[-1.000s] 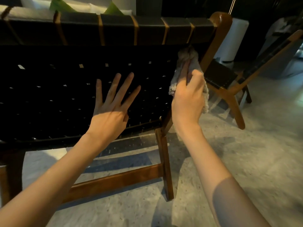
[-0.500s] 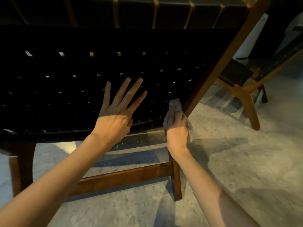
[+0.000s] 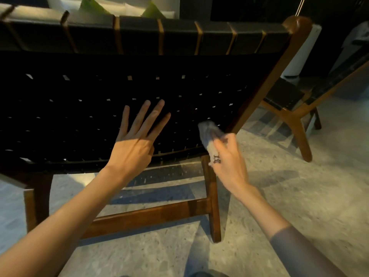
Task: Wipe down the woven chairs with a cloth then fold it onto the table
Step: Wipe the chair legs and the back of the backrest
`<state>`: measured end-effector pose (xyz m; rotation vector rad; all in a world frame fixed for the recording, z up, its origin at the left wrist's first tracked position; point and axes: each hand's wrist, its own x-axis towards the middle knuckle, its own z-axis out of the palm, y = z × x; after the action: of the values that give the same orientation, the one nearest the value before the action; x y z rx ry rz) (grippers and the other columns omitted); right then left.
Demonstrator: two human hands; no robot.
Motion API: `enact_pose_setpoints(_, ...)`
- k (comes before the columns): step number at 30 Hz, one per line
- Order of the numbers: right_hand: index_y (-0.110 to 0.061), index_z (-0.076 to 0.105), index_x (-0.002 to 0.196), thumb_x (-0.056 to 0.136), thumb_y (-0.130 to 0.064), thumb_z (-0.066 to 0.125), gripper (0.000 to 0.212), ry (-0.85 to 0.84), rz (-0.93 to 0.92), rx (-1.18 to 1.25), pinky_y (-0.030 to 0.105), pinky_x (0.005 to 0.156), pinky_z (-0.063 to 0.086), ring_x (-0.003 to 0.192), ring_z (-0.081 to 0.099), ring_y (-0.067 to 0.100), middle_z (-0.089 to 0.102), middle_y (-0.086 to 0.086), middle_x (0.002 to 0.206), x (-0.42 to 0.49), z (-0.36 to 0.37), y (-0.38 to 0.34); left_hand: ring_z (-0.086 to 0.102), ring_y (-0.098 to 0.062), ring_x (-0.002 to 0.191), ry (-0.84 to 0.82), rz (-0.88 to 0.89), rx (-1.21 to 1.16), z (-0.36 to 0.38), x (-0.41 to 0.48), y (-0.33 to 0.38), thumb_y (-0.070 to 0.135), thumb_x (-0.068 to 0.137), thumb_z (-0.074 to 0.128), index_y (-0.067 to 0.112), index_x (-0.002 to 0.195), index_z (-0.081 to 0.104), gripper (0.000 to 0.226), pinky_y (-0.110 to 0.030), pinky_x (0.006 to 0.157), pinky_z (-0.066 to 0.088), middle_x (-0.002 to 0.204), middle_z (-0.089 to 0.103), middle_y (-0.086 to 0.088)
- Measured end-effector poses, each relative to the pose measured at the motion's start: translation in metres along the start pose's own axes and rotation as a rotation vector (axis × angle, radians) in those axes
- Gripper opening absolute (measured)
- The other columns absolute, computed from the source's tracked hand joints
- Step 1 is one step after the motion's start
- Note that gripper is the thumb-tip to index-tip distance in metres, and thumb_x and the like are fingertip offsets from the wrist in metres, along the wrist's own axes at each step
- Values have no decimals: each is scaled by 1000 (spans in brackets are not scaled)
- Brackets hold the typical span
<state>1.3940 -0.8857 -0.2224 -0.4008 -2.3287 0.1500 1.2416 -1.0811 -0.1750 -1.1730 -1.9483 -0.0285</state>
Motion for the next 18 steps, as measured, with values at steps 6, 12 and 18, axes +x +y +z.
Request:
enact_pose_setpoints(6, 5, 52, 129, 89, 7, 48, 40, 637, -297, -194, 29, 81, 37, 95, 42, 25, 34, 6, 108, 53, -68, -24, -5, -30, 145, 33, -28, -22, -7, 6, -4, 5, 74, 70, 23, 151, 17, 95, -59, 114, -2, 159, 1, -8)
enact_pose_setpoints(12, 0, 72, 103, 95, -4, 53, 20, 737, -369, -180, 41, 84, 42, 99, 43, 32, 39, 9, 113, 102, -67, -16, -6, -30, 146, 43, -20, 10, -2, 8, -5, 7, 70, 72, 25, 152, 15, 101, -61, 113, 1, 159, -1, -7)
enact_pose_setpoints(18, -3, 70, 107, 101, -16, 36, 37, 765, -307, -21, 36, 90, 38, 102, 50, 39, 48, 16, 116, 106, -45, -18, -7, -32, 145, 73, -12, 42, 8, 10, -5, 7, 74, 66, 25, 152, 14, 95, -60, 113, -4, 159, -1, -10)
